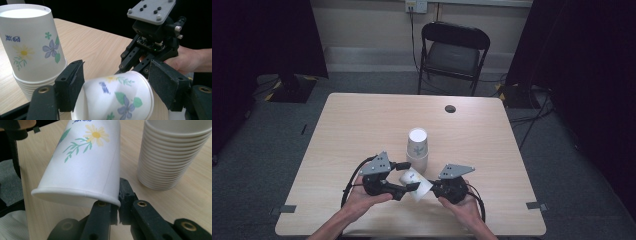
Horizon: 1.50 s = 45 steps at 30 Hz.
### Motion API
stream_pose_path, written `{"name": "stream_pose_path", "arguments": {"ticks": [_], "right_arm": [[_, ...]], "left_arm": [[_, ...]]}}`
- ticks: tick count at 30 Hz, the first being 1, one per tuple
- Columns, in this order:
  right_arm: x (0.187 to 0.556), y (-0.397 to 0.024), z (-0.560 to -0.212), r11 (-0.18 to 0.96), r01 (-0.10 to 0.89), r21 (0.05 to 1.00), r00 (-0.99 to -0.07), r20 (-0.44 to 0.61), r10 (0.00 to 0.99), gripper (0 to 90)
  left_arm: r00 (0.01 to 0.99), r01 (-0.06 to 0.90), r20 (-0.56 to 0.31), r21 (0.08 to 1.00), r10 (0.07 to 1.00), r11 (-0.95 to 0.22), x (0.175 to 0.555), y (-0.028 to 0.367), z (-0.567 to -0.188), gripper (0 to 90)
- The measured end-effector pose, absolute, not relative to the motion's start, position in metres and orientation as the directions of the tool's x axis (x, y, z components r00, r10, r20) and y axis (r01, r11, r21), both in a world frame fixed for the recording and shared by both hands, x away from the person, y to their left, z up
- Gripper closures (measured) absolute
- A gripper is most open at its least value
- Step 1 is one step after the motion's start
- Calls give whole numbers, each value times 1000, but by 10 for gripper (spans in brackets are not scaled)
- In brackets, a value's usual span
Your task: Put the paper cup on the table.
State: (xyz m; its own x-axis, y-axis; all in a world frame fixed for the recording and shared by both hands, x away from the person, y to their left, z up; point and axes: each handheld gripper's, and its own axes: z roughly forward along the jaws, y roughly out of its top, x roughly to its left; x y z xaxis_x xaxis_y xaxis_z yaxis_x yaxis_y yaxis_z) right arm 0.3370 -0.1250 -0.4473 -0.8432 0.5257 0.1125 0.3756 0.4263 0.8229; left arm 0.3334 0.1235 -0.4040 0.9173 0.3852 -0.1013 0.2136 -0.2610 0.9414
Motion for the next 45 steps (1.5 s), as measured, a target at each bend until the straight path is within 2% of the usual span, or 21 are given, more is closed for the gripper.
{"name": "stream_pose_path", "arguments": {"ticks": [6,9,17,31,40,45], "right_arm": [[336,-120,-448,447,380,809,-850,115,515,881],[336,-122,-447,440,384,812,-848,120,517,883],[336,-120,-446,455,376,807,-860,121,495,884],[336,-130,-439,432,377,819,-865,144,481,888],[338,-136,-435,397,388,832,-858,169,486,890],[339,-135,-435,399,391,830,-857,169,487,892]], "left_arm": [[942,168,-51,927,331,-336,330,116,-407,275],[955,141,-30,920,295,-365,328,114,-409,229],[961,66,53,908,270,-413,326,115,-412,210],[959,36,95,894,267,-447,324,111,-418,193],[963,69,69,872,260,-485,326,109,-424,167],[966,53,85,860,245,-508,327,110,-426,156]]}}
